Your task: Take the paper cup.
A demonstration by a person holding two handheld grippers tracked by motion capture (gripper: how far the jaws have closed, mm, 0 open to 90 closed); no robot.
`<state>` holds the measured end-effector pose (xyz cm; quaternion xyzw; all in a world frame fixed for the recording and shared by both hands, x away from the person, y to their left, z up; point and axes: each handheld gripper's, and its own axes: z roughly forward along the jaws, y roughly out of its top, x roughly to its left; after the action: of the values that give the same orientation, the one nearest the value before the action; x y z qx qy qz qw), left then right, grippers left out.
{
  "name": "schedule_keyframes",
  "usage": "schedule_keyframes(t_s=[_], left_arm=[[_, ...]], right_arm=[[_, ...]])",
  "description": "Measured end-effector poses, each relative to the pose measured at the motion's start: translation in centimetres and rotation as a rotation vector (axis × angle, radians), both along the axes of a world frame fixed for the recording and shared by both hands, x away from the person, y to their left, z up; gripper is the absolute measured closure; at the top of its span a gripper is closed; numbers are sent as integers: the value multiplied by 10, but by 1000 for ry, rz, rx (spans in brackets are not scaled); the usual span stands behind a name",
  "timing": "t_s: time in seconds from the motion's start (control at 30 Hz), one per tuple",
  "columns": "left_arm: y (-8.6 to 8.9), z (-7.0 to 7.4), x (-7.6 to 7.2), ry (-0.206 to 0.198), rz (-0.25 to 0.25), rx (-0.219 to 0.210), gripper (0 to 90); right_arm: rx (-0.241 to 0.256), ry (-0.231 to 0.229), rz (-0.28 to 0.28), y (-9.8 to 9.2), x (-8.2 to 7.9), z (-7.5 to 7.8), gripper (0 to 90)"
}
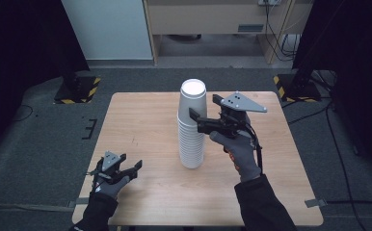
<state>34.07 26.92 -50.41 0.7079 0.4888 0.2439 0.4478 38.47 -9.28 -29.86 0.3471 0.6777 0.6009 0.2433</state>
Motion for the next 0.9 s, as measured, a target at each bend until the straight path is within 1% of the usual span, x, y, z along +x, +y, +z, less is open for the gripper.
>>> schedule_keyframes(t_s=[0.2,0.33,0.5,0.57,0.73,0.9], left_arm=[[0,0,0,0,-1,1,240],[0,0,0,0,-2,0,240],[0,0,0,1,-3,3,240],[0,0,0,0,-2,0,240],[0,0,1,2,-4,1,240],[-1,0,0,2,-5,2,240]], right_arm=[[-10,10,8,11,8,-4,120],[-31,18,5,17,14,-9,118],[-45,33,1,23,20,-14,116],[-45,39,-1,25,23,-16,112],[-48,33,-3,29,27,-19,112],[-55,42,-14,35,31,-23,116]])
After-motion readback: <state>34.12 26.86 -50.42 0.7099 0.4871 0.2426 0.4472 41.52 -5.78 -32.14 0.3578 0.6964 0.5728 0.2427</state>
